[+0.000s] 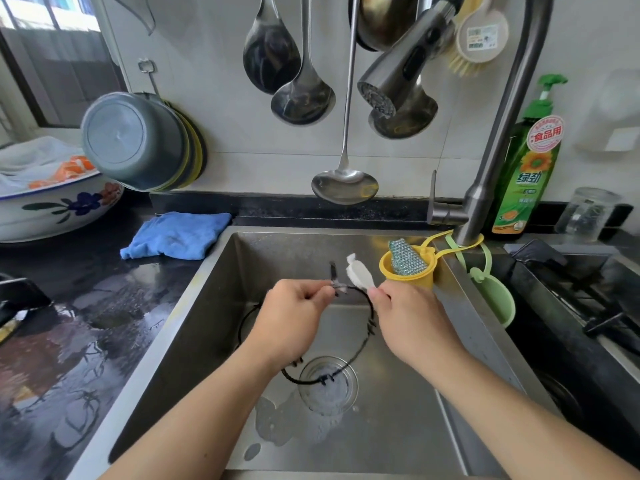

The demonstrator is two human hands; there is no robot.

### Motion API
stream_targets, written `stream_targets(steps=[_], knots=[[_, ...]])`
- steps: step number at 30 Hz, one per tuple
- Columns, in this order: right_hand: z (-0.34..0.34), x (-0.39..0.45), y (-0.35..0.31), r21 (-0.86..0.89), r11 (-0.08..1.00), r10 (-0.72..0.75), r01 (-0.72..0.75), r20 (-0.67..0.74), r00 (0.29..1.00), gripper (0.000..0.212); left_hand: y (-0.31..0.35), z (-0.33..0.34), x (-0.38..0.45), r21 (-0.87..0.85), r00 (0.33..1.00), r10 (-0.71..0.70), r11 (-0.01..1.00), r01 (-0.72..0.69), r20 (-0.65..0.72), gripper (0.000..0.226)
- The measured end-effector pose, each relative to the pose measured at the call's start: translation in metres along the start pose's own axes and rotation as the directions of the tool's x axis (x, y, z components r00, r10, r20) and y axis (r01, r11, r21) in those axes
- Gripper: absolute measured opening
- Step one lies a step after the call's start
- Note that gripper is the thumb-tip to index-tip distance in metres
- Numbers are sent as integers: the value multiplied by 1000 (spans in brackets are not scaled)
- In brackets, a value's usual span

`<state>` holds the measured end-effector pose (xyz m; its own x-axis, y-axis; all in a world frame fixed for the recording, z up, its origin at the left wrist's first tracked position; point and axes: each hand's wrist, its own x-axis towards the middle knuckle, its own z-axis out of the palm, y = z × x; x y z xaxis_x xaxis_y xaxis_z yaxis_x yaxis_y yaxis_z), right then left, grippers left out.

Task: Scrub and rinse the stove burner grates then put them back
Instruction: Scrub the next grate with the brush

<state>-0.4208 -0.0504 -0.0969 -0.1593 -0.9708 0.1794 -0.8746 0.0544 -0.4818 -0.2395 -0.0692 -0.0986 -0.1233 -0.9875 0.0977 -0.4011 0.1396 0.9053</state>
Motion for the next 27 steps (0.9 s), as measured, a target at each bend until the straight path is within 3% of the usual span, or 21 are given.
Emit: stream_targets(steps=[3, 7, 12, 14, 19, 21, 24, 27], knots=[[-1, -1, 9, 5, 997, 79, -79, -2, 997, 43, 3, -11, 2, -147, 997, -46, 989, 37, -62, 24], [0, 2, 4, 67, 991, 117, -117, 18, 993, 40, 13, -10, -5, -214, 999, -51, 976, 49, -5, 26], [5, -11, -19, 237, 969, -88, 65, 89, 992, 37, 12, -2, -7, -190, 998, 20, 982, -9, 56, 27], [5, -14, -22, 222, 971, -106, 86, 82, 991, 37, 12, -1, -8, -190, 998, 38, 981, -28, 49, 26], [-1, 2, 6, 73, 986, 142, -148, 83, 986, 39, 9, -5, -3, -306, 1000, 18, 952, -18, -2, 27], [0, -2, 2, 121, 987, 95, -102, 68, 993, 38, 7, -3, -2, -320, 1000, 5, 947, -4, 2, 27], [8, -15, -21, 227, 971, -94, 81, 48, 994, 35, 8, 2, -4, -273, 999, 17, 962, -6, 37, 25], [10, -12, -20, 190, 978, -98, 91, 28, 995, 34, 6, 5, -4, -267, 999, 26, 963, -20, 19, 26]])
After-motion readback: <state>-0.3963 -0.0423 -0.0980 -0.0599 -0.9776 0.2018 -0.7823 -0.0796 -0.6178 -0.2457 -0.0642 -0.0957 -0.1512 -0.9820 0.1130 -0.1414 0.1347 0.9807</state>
